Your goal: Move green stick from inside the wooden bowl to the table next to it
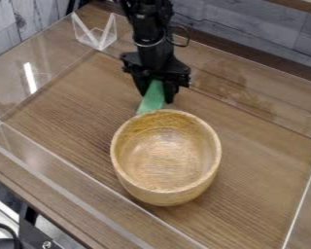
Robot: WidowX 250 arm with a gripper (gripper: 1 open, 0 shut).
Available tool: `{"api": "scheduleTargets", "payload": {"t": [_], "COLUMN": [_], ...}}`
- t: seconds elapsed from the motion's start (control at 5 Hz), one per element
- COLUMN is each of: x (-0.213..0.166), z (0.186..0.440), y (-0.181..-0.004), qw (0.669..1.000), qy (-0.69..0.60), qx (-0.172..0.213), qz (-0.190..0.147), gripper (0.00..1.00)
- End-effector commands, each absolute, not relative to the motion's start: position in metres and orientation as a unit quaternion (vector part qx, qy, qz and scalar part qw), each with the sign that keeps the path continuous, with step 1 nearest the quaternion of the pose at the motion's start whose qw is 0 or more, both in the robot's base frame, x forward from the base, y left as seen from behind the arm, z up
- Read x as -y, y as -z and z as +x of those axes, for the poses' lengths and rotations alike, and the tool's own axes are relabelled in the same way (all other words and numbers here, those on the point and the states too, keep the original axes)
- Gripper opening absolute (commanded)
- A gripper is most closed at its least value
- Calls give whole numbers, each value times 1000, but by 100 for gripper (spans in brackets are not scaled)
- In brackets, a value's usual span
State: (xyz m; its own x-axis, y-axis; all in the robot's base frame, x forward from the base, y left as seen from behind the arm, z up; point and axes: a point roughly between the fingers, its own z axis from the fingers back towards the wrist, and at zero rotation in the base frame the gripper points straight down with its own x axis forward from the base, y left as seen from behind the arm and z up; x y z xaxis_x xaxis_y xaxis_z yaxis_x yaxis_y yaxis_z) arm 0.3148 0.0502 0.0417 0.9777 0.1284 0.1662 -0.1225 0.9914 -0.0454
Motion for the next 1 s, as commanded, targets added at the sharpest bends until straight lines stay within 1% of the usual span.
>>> {"api": "scheduleTargets", "payload": {"t": [0.0,0.8], "x": [-51,-50], "z": [327,320], "y": [-57,-48], "qw": [992,994], "qy": [-67,-86], "qx": [106,62], "qz": [-13,-18], "gripper": [0,0]}}
